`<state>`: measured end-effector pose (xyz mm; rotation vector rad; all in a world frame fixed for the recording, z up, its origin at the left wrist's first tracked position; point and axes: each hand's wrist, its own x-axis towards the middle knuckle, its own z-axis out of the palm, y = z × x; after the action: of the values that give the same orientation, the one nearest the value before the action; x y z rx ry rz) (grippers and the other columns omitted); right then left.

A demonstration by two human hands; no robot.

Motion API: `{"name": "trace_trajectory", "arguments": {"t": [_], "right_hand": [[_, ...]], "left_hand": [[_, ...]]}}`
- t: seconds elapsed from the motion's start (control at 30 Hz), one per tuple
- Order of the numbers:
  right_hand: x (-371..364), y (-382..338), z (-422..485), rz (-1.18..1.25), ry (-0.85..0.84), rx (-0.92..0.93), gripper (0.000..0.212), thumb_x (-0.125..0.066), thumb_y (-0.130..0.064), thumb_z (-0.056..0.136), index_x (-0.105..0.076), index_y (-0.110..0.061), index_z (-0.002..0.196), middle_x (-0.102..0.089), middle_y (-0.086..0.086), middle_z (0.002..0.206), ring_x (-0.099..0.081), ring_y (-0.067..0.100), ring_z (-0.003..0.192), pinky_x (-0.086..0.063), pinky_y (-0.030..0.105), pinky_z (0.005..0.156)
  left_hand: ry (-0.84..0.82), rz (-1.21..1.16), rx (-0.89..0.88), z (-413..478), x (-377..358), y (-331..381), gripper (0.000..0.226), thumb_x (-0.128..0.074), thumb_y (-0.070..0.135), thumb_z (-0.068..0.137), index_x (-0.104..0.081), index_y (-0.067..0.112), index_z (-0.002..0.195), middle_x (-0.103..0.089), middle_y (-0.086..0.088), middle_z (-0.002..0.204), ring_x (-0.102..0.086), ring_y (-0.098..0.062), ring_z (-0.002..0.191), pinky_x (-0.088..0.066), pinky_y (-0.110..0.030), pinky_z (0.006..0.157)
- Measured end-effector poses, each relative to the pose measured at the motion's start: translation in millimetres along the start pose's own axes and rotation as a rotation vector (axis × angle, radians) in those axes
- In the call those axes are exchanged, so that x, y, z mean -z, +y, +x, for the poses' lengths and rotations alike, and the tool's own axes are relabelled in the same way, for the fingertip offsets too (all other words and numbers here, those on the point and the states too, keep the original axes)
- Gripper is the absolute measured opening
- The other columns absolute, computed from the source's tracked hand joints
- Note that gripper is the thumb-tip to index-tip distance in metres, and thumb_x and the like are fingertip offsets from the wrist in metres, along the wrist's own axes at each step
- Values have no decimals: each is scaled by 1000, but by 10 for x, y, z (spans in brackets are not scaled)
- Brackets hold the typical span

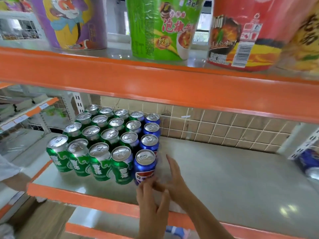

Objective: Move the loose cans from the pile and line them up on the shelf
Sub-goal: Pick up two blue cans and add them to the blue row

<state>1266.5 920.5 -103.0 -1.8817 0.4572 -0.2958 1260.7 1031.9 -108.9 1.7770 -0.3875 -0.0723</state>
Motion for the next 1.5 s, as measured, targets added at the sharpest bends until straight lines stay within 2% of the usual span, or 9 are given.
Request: {"name": "trace_trajectory", "arguments": {"t": [0.13,0.23,0.4,0.6,0.87,1.2,1.27,1.37,1.5], "right_hand": [[648,271,-318,16,128,-79,84,-75,-32,78,-26,-25,146,-25,-6,153,-26,4,135,-23,22,112],[1149,396,-606,84,233,-138,75,-73,-30,81,-31,-25,144,-33,-7,149,-32,6,134,-27,21,108],[1974,585,-1208,165,444,-191,65,-72,-21,82,-40,-22,140,-47,-5,136,-43,7,127,-33,20,102],[2970,848,-2064,168,599,-229,63,-71,-16,82,-41,-20,138,-50,0,134,-46,9,124,-34,22,100],[4175,1143,-2992,16,682,-227,67,-70,-19,83,-39,-16,142,-47,1,141,-44,8,126,-33,21,100],[5075,1513,-3351,5,719,-277,74,-68,-39,82,-38,-13,144,-41,0,148,-41,14,134,-33,20,103],[5181,1566,-3289,7,722,-293,72,-68,-44,81,-42,-15,141,-46,-5,142,-45,13,130,-36,20,101],[5372,1643,-3115,-33,698,-284,48,-64,-48,84,-53,-18,119,-55,-13,117,-54,10,111,-40,16,87],[5682,1692,-2877,-26,711,-240,68,-62,-40,87,-40,-9,143,-44,2,145,-42,15,133,-35,20,102]], "left_hand": [[-159,-2,-21,52,-395,176,54,-61,45,81,-45,20,127,-39,2,130,-37,-13,124,-30,-28,101],[-331,-67,15,77,-789,316,51,-62,25,87,-41,23,134,-45,0,138,-44,-14,124,-35,-27,98],[-658,-8,-55,-163,-1564,644,75,-67,36,83,-29,21,146,-41,-1,147,-43,-14,131,-36,-27,105],[-852,-21,-100,-861,-2500,1140,95,-72,50,69,-25,26,148,-32,0,153,-33,-13,138,-31,-32,113],[-976,-56,-144,-1767,-3571,1736,124,-75,72,48,-25,20,148,-33,-3,152,-32,-14,139,-32,-29,111],[-996,31,-162,-2210,-4442,2166,117,-70,61,55,-19,15,149,-26,-7,155,-31,-22,140,-32,-32,109],[-971,51,-164,-2153,-4578,2193,110,-74,54,62,-18,15,150,-25,-8,155,-31,-24,140,-34,-34,108],[-930,78,-179,-2045,-4830,2221,104,-75,47,70,-17,17,150,-25,-7,155,-31,-24,140,-35,-34,107],[-903,49,-172,-1915,-5217,2287,98,-74,44,73,-18,18,150,-25,-6,155,-30,-24,140,-35,-35,107]]}}
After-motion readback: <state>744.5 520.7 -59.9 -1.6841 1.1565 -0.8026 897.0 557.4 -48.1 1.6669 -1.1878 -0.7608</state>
